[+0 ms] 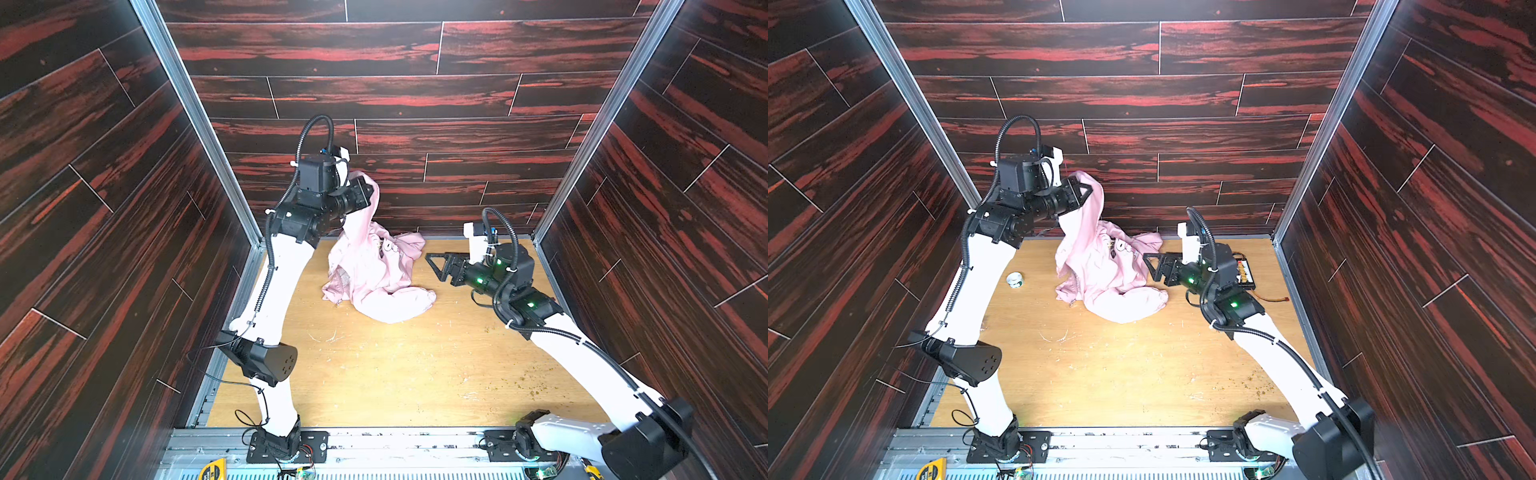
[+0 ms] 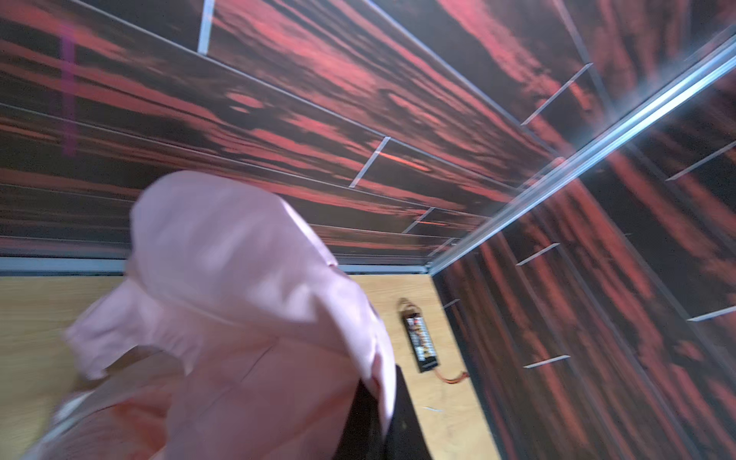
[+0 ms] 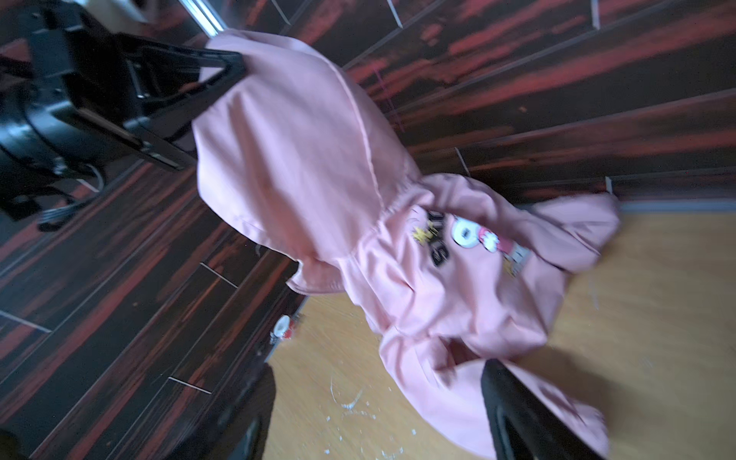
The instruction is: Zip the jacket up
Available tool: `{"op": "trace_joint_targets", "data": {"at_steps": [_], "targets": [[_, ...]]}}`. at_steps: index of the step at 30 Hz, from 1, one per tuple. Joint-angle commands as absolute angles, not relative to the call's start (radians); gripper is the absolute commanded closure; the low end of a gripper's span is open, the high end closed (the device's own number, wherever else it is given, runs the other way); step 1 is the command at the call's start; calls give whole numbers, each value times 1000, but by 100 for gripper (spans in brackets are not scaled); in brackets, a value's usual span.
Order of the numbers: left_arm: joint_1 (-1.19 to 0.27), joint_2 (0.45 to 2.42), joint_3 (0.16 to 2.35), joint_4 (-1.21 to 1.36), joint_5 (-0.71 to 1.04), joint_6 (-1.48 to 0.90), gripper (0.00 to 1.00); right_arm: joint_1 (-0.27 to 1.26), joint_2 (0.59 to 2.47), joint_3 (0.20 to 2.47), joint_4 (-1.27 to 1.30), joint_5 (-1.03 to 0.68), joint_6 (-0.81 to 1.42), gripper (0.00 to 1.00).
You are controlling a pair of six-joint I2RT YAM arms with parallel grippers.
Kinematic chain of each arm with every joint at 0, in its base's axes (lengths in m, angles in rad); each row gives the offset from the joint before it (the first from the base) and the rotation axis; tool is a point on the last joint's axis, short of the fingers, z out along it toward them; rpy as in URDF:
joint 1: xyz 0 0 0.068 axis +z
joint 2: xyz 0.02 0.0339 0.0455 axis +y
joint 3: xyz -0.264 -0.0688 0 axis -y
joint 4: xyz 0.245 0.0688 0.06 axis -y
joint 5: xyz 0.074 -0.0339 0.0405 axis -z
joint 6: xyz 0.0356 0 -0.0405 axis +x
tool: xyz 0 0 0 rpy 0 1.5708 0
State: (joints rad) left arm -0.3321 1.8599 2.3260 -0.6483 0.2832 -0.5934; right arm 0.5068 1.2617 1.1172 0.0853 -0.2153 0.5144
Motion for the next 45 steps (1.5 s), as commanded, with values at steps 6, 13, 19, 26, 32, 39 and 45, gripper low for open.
{"op": "trace_joint_targets", "data": {"at_steps": [6, 13, 19, 26, 32, 39, 45], "targets": [[-357, 1793, 2435, -484, 354, -742, 100, 689, 1375, 1120, 285, -199, 295, 20], [-389, 1785, 2454, -393, 376, -827, 100, 791, 1505, 1184, 329, -39, 190, 6], [-420, 1774, 2480, -400, 385, -837, 100, 793, 1654, 1302, 306, 190, 177, 1], [-436, 1724, 2471, -438, 386, -810, 100, 760, 1781, 1409, 244, 317, 268, 6], [-436, 1663, 2438, -481, 321, -725, 100, 706, 1718, 1355, 261, 194, 318, 66], [-436, 1607, 2381, -513, 112, -562, 100, 692, 1597, 1454, 17, 29, 218, 100], [-436, 1600, 2372, -500, -25, -470, 100, 690, 1479, 1537, -206, -60, 105, 100]]}}
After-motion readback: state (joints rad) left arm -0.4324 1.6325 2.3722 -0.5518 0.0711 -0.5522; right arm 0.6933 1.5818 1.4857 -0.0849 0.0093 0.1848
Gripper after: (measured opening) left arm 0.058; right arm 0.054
